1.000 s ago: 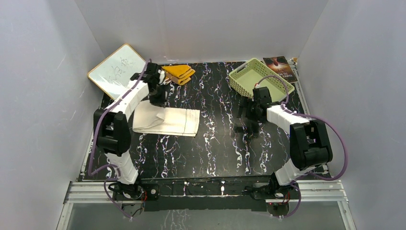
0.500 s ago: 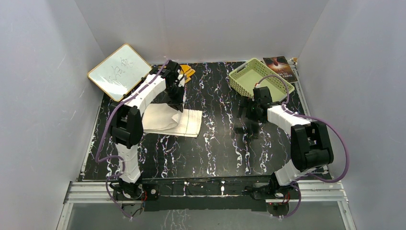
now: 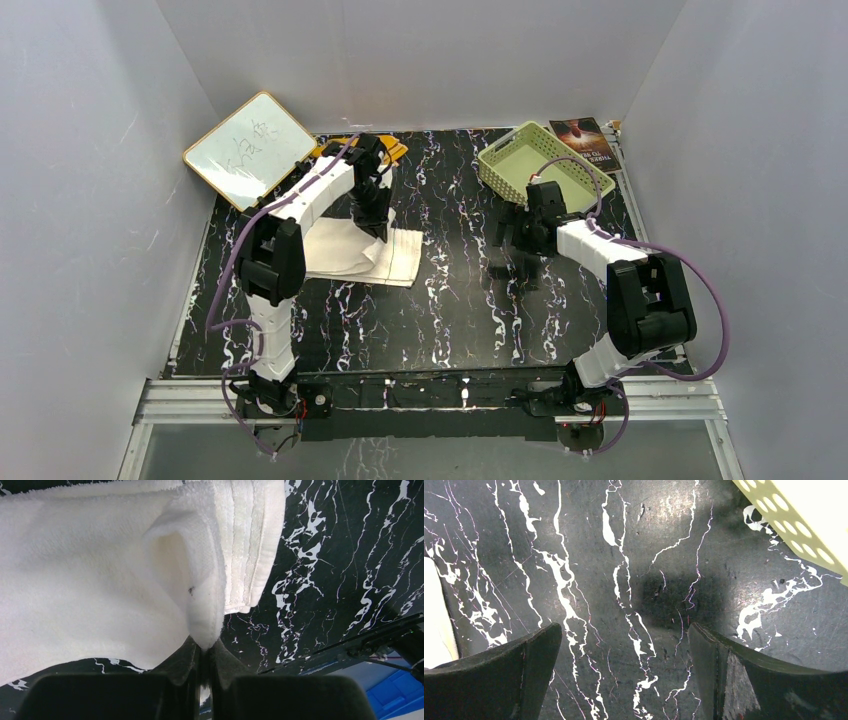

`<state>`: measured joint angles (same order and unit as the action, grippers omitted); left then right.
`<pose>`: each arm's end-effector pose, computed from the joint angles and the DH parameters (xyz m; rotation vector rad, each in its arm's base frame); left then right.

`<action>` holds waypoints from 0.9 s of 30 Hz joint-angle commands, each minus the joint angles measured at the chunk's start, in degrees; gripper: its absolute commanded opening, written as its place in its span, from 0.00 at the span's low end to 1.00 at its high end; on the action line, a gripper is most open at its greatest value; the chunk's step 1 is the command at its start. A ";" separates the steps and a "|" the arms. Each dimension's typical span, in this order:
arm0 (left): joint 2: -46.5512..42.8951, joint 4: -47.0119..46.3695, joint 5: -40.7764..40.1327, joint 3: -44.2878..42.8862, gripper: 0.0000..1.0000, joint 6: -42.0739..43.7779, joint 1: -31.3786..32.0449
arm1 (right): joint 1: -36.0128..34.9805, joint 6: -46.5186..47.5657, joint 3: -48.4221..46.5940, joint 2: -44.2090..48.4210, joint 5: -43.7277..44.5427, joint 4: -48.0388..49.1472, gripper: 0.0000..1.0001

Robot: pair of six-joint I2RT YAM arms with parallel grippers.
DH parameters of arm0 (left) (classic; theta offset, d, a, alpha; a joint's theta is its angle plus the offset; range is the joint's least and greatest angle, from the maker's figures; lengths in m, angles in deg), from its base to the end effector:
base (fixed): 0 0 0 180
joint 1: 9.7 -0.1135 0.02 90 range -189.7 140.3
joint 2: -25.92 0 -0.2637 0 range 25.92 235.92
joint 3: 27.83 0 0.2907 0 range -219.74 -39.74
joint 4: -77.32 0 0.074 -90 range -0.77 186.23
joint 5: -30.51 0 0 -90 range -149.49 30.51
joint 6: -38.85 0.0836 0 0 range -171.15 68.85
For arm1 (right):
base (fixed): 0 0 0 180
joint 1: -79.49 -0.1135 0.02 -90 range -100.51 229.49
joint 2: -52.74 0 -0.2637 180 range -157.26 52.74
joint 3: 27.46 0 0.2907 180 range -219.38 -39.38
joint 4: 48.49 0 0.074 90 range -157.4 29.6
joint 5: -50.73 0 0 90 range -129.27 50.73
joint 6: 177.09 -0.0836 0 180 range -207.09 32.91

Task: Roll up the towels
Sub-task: Fold the towel at the center of the board.

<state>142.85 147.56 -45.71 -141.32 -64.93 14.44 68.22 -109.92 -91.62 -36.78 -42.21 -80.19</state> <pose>0.4237 -0.2117 0.1822 0.3134 2.8976 -0.4688 0.3582 0.0758 0.1205 0.2414 2.5805 0.2882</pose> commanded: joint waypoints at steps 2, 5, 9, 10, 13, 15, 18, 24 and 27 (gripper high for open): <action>-1.90 -1.75 2.83 -0.86 0.00 -3.14 0.23 | -0.33 0.15 -1.02 0.80 0.69 0.27 0.98; -1.71 -1.87 4.05 -1.42 0.00 -3.90 0.38 | -0.42 0.08 -0.93 0.81 0.71 0.28 0.98; -1.97 -2.48 4.91 -0.98 0.00 -4.48 0.47 | -0.48 0.15 -0.59 0.81 0.73 0.41 0.98; -1.96 -2.52 5.24 -0.93 0.00 -4.50 0.51 | -0.46 0.12 -0.50 0.75 0.72 0.45 0.98; -2.14 -2.00 5.97 -1.50 0.00 -4.80 0.64 | -0.51 0.15 -0.23 0.70 0.69 0.56 0.98; -2.70 -1.92 5.99 -1.86 0.00 -5.13 0.64 | -0.51 0.08 -0.08 0.66 0.68 0.59 0.98; -3.58 -2.88 6.02 -1.22 0.00 -5.50 0.64 | -0.64 0.15 0.12 0.63 0.73 0.79 0.98; -1.13 -4.98 7.43 2.85 0.00 -5.73 1.02 | -0.77 0.04 0.37 0.08 0.33 0.89 0.98; -3.08 -5.26 6.55 1.57 0.00 -6.41 1.26 | -0.77 0.27 0.60 0.65 0.93 0.55 0.98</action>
<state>142.76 142.05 -40.88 -138.79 -70.06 14.88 67.85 -109.89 -91.03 -36.80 -42.21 -80.37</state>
